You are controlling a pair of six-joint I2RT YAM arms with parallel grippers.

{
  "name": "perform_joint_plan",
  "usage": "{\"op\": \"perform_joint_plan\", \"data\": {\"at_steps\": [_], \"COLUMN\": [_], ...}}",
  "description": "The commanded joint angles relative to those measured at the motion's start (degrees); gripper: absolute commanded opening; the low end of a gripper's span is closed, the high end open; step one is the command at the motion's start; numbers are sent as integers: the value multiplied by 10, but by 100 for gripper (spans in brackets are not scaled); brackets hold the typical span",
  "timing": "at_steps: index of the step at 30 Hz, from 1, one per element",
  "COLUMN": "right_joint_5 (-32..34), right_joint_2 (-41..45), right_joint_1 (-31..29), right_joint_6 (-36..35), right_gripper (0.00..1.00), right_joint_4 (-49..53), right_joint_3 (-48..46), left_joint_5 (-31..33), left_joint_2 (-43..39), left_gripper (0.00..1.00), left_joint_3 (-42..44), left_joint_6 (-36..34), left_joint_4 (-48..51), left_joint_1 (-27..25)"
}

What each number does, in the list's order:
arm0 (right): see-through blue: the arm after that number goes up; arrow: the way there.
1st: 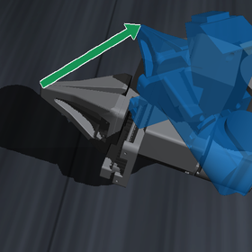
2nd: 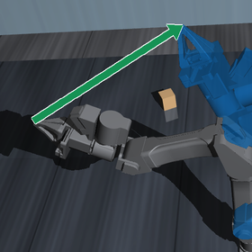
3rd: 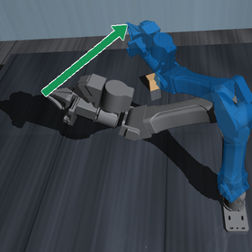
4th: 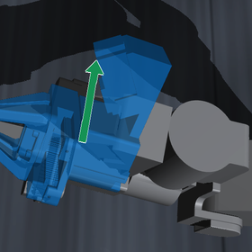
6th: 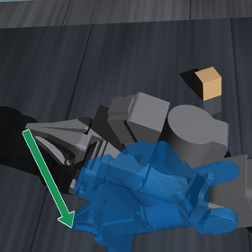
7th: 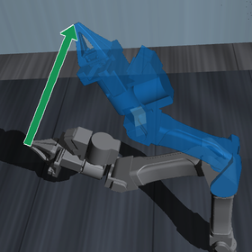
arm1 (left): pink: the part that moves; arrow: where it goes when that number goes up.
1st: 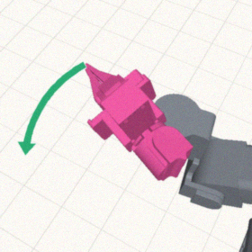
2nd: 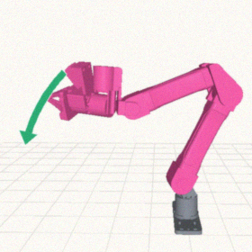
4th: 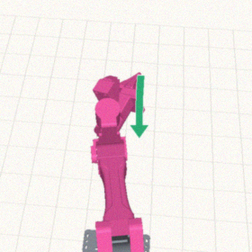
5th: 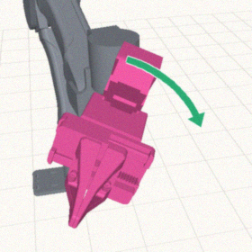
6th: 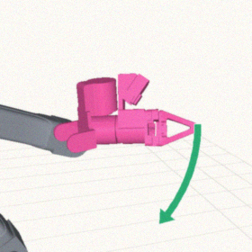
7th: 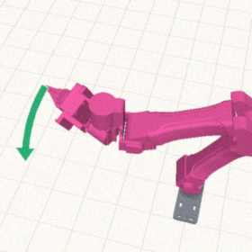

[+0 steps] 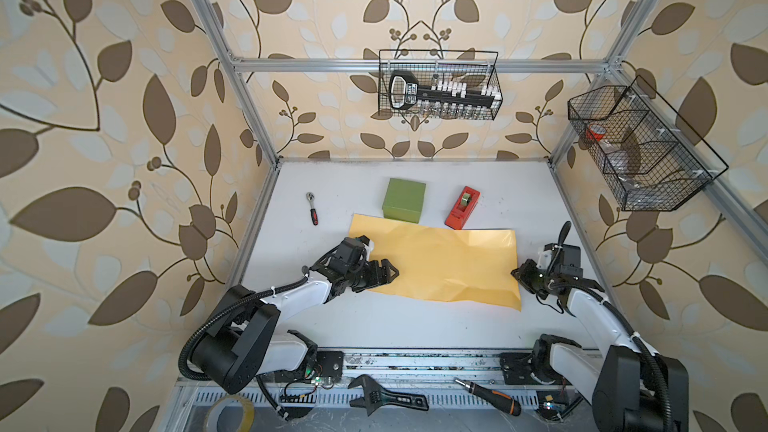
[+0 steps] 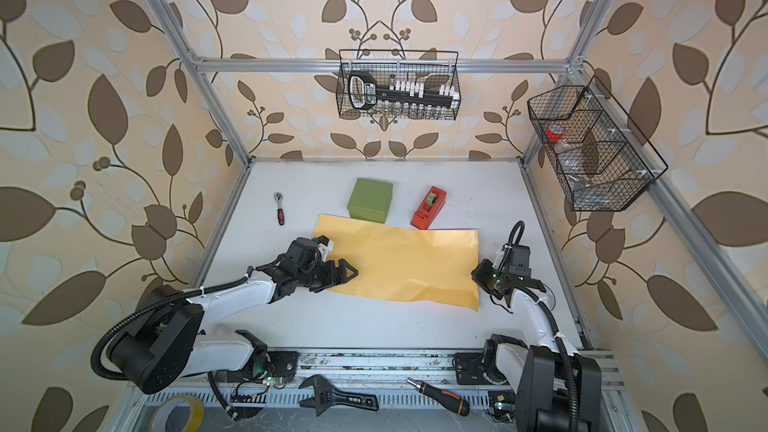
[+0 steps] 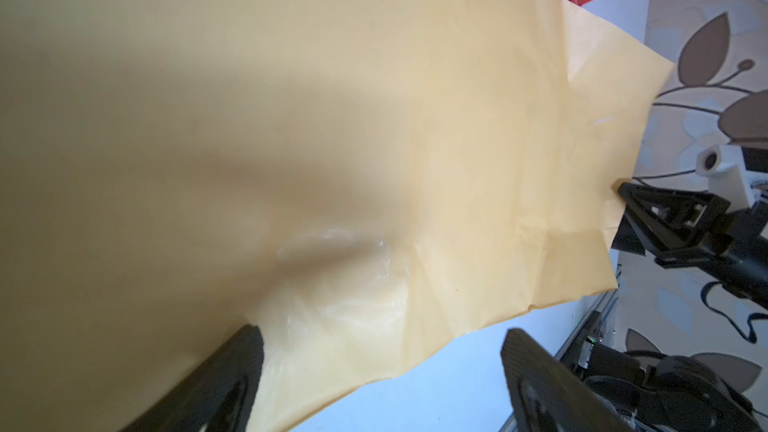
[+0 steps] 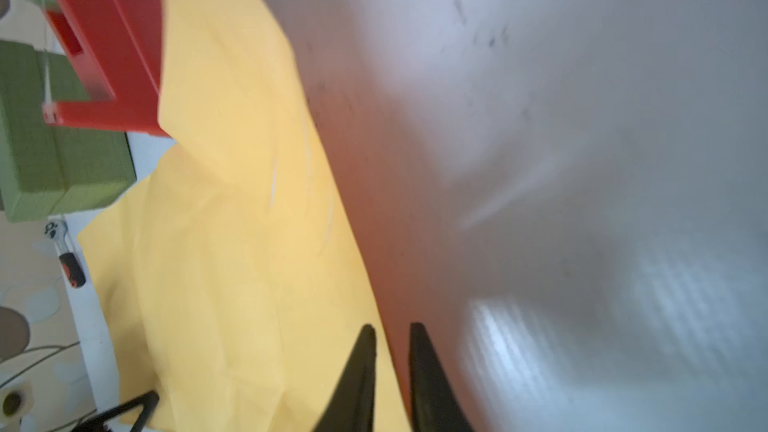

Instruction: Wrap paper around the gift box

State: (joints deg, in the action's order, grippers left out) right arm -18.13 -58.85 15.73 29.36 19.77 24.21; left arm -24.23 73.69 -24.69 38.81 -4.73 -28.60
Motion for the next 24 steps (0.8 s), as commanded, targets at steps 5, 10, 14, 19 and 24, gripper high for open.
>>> {"op": "perform_joint_plan", "data": {"at_steps": [5,10,14,19,24], "right_joint_5": [55,128,110,84,58], "right_joint_2": [58,76,21,-67,-91], "right_joint_1": [-9,-181,-347,-438,-421], "right_joint_6": [-11,-33,14,59,55], "right_gripper": [46,58,59,56,51], "right_joint_4": [-28,-15,-59,-116,-131], "right_joint_3": [44,72,64,46,2], "left_joint_5": [-30,-26,39,10,11], "left_joint_2": [-70,-116,-112,-45,-3], "left_gripper": [90,93,94,93,92], "left_joint_3": [21,-35,-67,-85,-77], "left_joint_6": [51,39,23,31,6], "left_joint_4": [46,90,106,75,76], "left_joint_1": [-40,-39,-8,77,84]}}
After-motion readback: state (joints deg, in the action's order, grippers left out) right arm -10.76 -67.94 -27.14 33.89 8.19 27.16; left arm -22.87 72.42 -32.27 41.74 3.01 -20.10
